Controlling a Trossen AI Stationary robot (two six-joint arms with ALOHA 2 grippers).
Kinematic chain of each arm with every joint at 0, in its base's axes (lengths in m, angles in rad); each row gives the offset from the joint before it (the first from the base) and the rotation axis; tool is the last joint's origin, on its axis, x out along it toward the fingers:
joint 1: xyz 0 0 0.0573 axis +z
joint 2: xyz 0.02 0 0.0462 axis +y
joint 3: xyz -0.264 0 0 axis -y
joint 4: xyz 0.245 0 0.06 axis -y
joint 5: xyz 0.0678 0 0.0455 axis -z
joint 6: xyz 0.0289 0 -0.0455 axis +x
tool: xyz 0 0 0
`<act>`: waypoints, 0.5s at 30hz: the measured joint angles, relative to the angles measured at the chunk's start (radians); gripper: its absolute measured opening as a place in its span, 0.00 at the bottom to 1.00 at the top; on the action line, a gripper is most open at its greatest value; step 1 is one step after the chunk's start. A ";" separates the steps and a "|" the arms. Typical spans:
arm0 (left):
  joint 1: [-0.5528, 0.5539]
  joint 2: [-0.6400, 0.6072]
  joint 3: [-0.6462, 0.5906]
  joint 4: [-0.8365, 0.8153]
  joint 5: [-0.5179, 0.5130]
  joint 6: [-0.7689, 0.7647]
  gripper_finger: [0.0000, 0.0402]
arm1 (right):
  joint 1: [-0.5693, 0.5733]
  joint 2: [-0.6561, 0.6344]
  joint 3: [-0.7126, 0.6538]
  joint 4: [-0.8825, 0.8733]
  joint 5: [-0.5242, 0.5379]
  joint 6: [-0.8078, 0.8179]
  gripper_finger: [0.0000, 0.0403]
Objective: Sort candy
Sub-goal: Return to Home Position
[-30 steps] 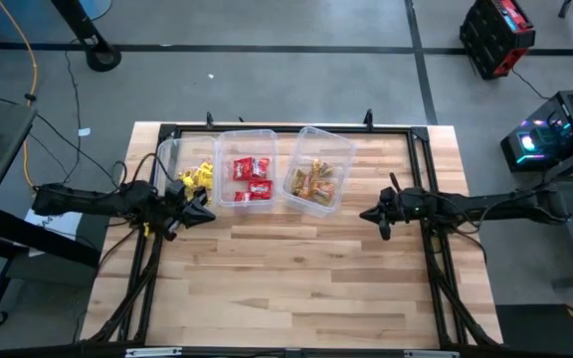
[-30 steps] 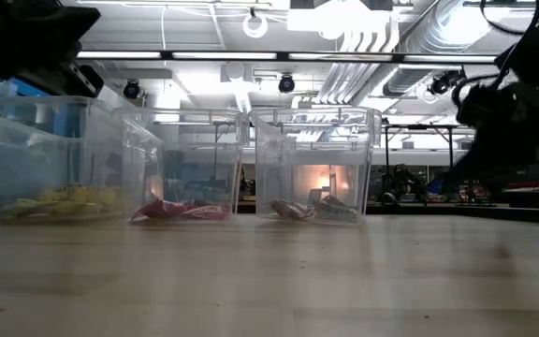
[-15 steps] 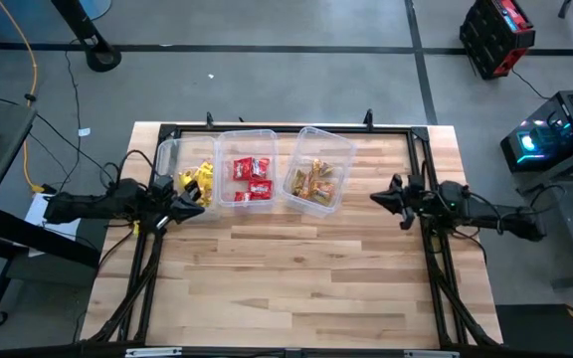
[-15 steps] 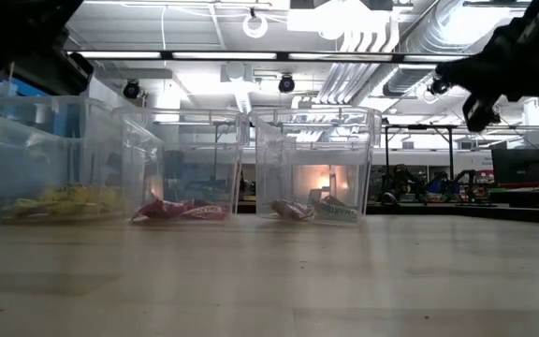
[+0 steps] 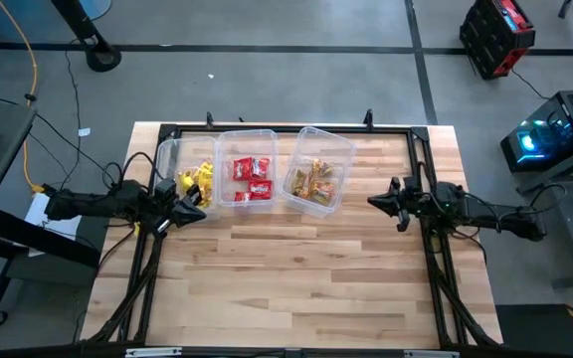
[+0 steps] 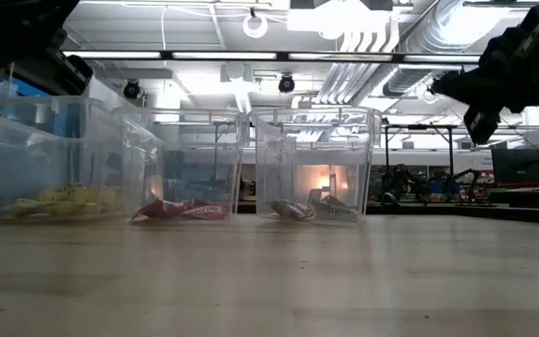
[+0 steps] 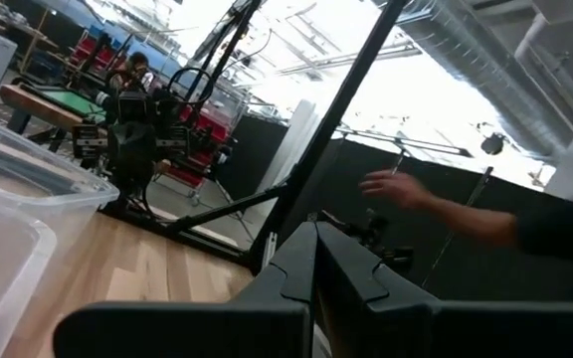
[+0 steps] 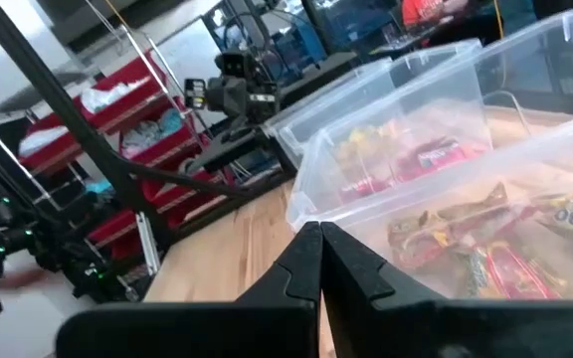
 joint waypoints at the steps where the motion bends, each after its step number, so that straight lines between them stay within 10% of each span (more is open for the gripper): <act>1: 0.000 0.001 0.000 -0.001 0.000 0.000 0.00 | 0.000 0.003 0.001 -0.002 0.002 0.000 0.00; 15: 0.000 0.002 0.000 -0.010 0.000 0.000 0.00 | 0.000 0.013 0.001 -0.002 0.004 -0.001 0.00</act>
